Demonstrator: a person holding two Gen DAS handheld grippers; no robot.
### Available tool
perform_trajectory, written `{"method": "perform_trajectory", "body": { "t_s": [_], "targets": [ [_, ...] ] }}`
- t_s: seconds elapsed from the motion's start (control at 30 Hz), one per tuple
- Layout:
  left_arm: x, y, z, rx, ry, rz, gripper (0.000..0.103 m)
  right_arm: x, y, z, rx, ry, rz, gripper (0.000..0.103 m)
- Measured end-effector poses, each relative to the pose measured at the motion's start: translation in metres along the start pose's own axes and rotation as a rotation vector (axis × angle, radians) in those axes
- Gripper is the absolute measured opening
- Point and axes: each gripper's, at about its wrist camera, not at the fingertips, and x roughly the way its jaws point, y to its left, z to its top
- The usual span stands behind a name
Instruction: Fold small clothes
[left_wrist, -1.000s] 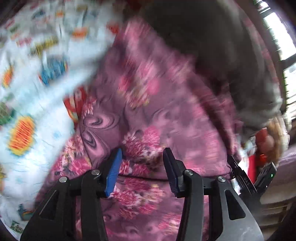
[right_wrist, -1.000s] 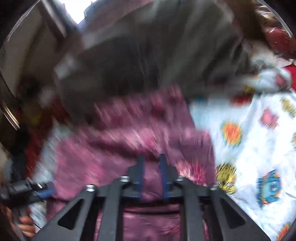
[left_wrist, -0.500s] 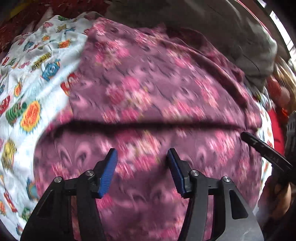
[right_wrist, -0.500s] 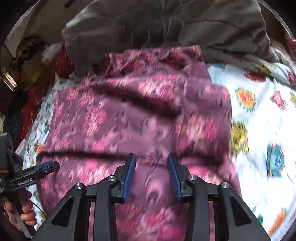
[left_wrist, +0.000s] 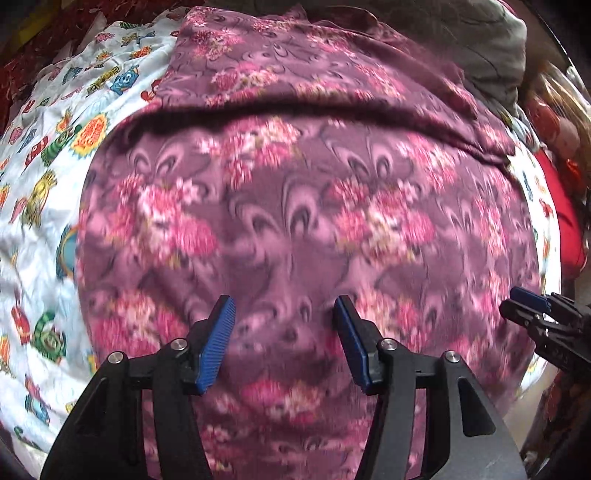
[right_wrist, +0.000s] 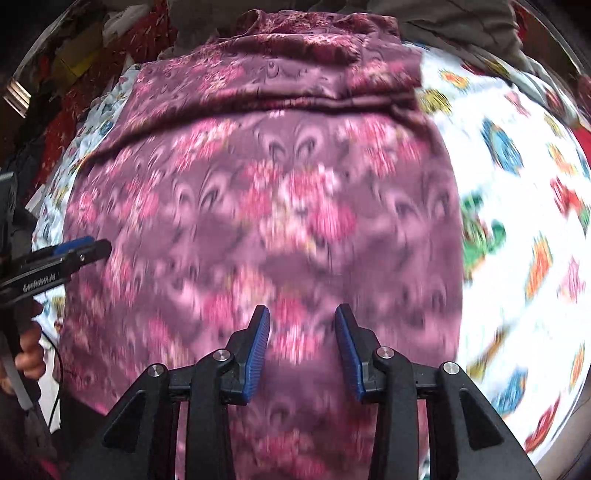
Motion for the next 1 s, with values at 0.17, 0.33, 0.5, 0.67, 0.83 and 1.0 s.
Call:
{"method": "perform_trajectory", "body": {
  "t_s": [0.17, 0.33, 0.5, 0.67, 0.83, 1.0],
  "targets": [
    [-0.016, 0.004, -0.027, 0.008, 0.014, -0.009, 0.054, -0.019, -0.013, -0.035, 0.042, 0.001, 0.033, 0.039],
    [-0.04, 0.043, -0.051, -0.026, 0.029, -0.047, 0.054, -0.037, -0.025, -0.06, 0.1, -0.03, 0.049, 0.039],
    [-0.053, 0.116, -0.077, -0.139, 0.075, -0.069, 0.054, -0.049, -0.042, -0.085, 0.168, -0.053, 0.028, 0.045],
    [-0.045, 0.155, -0.102, -0.231, 0.159, -0.117, 0.054, -0.039, -0.068, -0.112, 0.289, -0.051, 0.082, 0.046],
    [-0.042, 0.17, -0.129, -0.265, 0.229, -0.219, 0.054, -0.022, -0.087, -0.139, 0.39, -0.021, 0.208, 0.049],
    [-0.049, 0.181, -0.146, -0.269, 0.259, -0.224, 0.054, 0.002, -0.086, -0.152, 0.395, 0.022, 0.314, 0.05]
  ]
}}
